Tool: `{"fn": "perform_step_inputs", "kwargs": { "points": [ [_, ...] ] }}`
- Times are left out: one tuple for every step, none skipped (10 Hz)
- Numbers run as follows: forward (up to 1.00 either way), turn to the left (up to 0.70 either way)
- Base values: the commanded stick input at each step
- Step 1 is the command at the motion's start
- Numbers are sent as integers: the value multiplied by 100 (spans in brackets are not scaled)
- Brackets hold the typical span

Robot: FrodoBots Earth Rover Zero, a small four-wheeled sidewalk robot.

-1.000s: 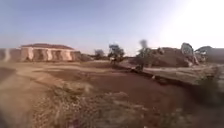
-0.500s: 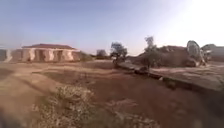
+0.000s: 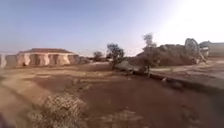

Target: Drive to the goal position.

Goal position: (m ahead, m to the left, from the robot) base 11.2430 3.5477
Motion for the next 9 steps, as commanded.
{"fn": "perform_step_inputs", "kwargs": {
  "points": [
    [70, 18],
    [70, 2],
    [70, 0],
    [70, 0],
    [70, 0],
    [70, 0],
    [70, 3],
    [70, 21],
    [70, 35]
  ]
}}
